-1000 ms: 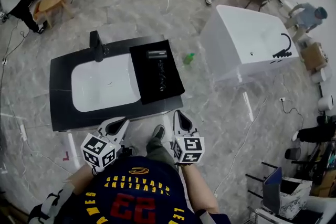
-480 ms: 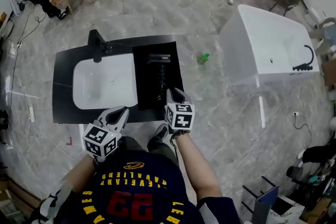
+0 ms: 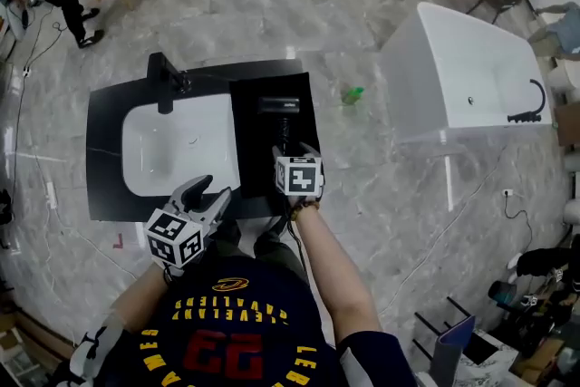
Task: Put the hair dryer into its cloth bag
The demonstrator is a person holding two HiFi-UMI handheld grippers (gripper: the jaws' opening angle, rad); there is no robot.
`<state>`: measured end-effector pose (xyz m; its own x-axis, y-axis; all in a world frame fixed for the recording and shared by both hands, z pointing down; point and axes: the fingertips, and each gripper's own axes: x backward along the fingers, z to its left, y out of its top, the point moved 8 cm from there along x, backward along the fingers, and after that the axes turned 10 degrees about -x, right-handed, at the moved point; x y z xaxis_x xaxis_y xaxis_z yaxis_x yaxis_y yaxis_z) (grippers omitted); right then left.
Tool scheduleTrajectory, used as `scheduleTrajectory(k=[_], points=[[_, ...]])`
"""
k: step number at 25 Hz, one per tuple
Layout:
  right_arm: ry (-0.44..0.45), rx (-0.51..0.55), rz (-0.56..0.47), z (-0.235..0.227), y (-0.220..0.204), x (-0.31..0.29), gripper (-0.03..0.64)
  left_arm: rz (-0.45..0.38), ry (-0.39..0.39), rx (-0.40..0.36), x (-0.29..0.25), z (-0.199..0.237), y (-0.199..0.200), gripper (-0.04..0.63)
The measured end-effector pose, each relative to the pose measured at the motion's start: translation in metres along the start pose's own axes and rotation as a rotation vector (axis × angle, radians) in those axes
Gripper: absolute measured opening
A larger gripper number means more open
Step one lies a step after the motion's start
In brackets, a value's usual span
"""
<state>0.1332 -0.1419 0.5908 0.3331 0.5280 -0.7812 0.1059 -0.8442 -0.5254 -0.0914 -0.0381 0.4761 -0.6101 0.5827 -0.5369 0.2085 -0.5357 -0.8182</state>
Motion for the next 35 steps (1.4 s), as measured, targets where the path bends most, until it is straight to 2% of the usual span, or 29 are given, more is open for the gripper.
scheduleTrajectory(k=[4,8,14,18,22,24,28,35], points=[[-0.051,0.019,0.095,0.007,-0.002,-0.028,0.245,-0.017,-0.048,0.020,0.000,0.017,-0.001,0.179],[-0.123,0.032,0.161,0.005,-0.005,-0.044,0.245,-0.036,-0.032,0.046,0.007,0.040,-0.004,0.179],[-0.137,0.049,0.152,0.013,0.001,-0.064,0.245,-0.028,-0.003,0.089,0.020,0.073,-0.014,0.179],[-0.137,0.049,0.149,0.010,-0.003,-0.064,0.244,-0.009,-0.013,0.078,0.021,0.082,-0.018,0.179],[-0.122,0.072,0.196,0.009,-0.009,-0.047,0.241,0.013,-0.056,-0.002,0.018,0.081,-0.011,0.179],[-0.124,0.091,0.178,0.009,-0.010,-0.035,0.241,0.031,-0.095,-0.064,0.015,0.078,-0.005,0.179],[-0.075,0.021,0.114,0.009,-0.018,-0.011,0.241,0.071,-0.197,-0.199,-0.005,0.062,0.001,0.179],[-0.053,-0.038,0.064,-0.014,-0.033,0.042,0.241,0.141,-0.400,-0.419,-0.065,0.020,-0.004,0.179]])
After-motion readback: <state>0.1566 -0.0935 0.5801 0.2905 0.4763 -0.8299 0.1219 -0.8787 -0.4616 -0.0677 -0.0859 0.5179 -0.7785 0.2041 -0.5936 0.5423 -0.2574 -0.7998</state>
